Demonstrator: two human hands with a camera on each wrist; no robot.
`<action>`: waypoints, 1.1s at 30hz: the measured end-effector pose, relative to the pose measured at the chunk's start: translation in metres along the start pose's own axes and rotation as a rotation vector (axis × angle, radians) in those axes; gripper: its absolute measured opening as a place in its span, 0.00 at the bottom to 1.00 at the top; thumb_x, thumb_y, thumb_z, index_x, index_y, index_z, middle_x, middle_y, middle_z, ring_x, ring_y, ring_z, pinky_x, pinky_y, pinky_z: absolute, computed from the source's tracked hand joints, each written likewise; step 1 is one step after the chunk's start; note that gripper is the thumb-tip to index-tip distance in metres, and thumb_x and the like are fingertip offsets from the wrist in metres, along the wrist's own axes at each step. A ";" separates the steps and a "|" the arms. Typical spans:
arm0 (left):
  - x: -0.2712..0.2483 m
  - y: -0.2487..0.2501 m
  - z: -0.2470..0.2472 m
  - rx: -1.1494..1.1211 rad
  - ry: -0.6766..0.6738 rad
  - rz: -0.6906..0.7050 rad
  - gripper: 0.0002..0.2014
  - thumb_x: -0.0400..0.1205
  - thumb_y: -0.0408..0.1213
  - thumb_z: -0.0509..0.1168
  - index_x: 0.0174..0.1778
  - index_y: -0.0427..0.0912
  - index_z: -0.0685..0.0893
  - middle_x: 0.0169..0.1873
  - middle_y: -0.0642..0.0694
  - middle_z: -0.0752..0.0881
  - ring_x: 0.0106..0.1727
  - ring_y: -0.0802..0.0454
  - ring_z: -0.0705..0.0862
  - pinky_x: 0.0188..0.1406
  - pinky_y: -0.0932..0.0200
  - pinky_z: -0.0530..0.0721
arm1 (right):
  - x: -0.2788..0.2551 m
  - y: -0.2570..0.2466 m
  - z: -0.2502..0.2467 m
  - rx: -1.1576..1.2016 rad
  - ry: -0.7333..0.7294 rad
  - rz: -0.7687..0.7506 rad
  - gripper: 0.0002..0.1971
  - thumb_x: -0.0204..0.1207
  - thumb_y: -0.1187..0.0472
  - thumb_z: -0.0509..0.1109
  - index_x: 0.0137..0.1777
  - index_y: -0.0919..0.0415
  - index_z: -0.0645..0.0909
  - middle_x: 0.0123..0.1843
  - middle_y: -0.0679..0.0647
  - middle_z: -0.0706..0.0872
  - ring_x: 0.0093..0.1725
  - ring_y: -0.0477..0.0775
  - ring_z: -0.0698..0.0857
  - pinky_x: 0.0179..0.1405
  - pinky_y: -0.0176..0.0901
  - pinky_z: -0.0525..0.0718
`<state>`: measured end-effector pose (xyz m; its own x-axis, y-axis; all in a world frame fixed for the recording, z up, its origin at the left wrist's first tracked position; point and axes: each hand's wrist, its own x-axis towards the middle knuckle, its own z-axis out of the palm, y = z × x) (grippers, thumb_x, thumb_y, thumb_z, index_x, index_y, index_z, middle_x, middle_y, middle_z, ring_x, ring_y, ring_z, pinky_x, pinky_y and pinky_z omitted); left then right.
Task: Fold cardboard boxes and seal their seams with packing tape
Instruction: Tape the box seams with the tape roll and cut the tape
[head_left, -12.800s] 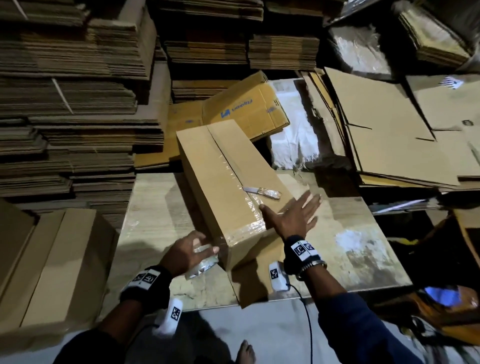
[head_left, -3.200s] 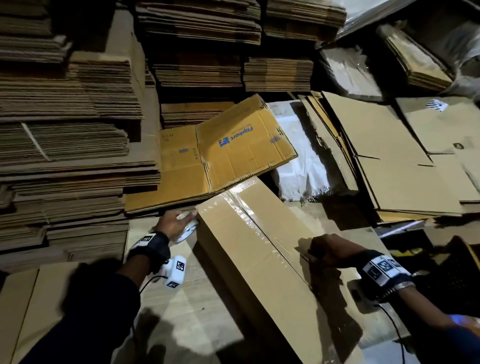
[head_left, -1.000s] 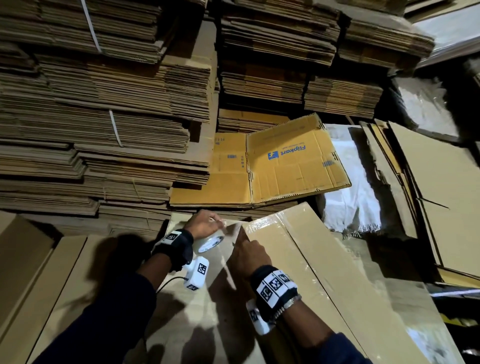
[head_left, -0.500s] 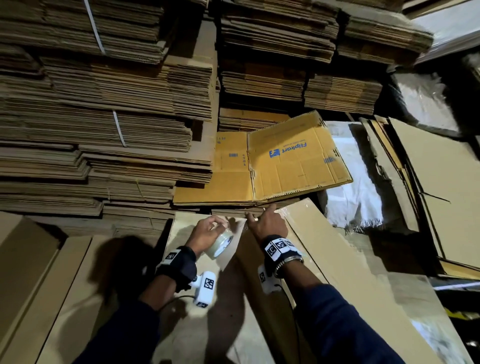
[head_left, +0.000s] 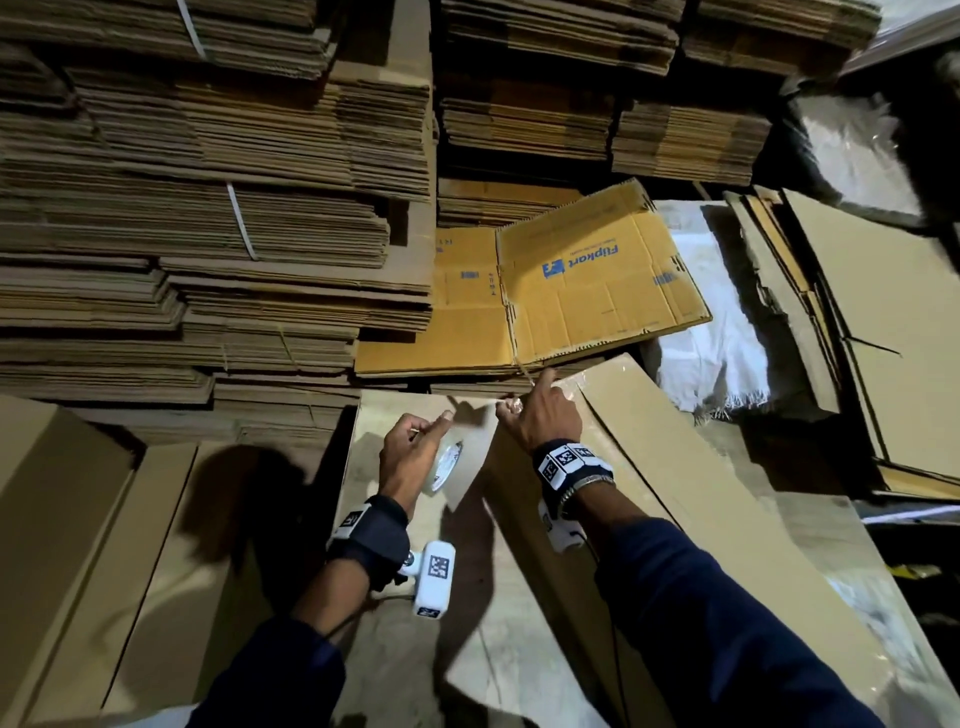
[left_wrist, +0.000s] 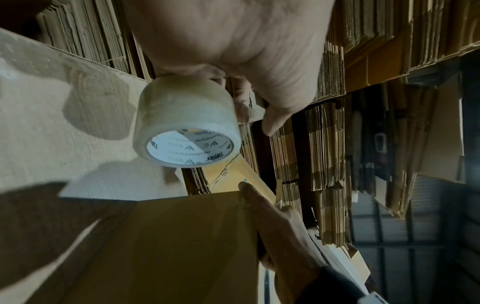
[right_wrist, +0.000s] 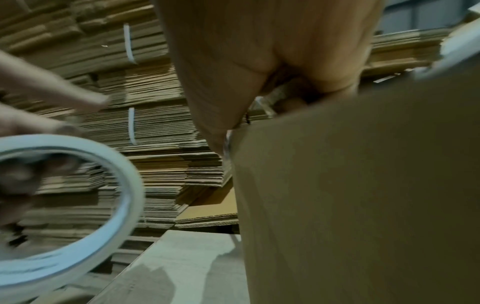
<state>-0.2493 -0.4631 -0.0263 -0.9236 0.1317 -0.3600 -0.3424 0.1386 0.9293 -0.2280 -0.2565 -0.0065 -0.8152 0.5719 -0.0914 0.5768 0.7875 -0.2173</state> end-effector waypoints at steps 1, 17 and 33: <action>-0.002 0.000 -0.002 0.014 0.023 -0.003 0.27 0.65 0.68 0.75 0.39 0.47 0.83 0.35 0.47 0.88 0.38 0.45 0.84 0.40 0.49 0.81 | 0.001 0.002 0.003 0.015 0.006 -0.017 0.42 0.79 0.34 0.71 0.76 0.64 0.59 0.60 0.67 0.86 0.55 0.70 0.89 0.45 0.53 0.81; -0.089 0.090 0.076 -0.012 -0.199 0.424 0.03 0.82 0.33 0.77 0.45 0.42 0.91 0.44 0.55 0.94 0.48 0.59 0.90 0.51 0.64 0.86 | -0.033 0.077 -0.056 0.699 -0.241 0.058 0.26 0.84 0.42 0.66 0.67 0.57 0.59 0.66 0.64 0.84 0.61 0.66 0.85 0.64 0.62 0.84; -0.281 0.075 0.477 0.198 -0.474 0.726 0.08 0.87 0.35 0.69 0.54 0.39 0.94 0.53 0.47 0.94 0.56 0.49 0.91 0.57 0.57 0.85 | -0.083 0.517 -0.143 0.958 -0.032 0.431 0.22 0.90 0.39 0.49 0.42 0.51 0.73 0.31 0.49 0.72 0.28 0.49 0.66 0.28 0.40 0.62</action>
<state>0.0665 -0.0214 0.1046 -0.7178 0.6396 0.2753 0.3764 0.0238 0.9261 0.1449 0.1358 0.0275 -0.5596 0.7434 -0.3664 0.5473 -0.0005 -0.8369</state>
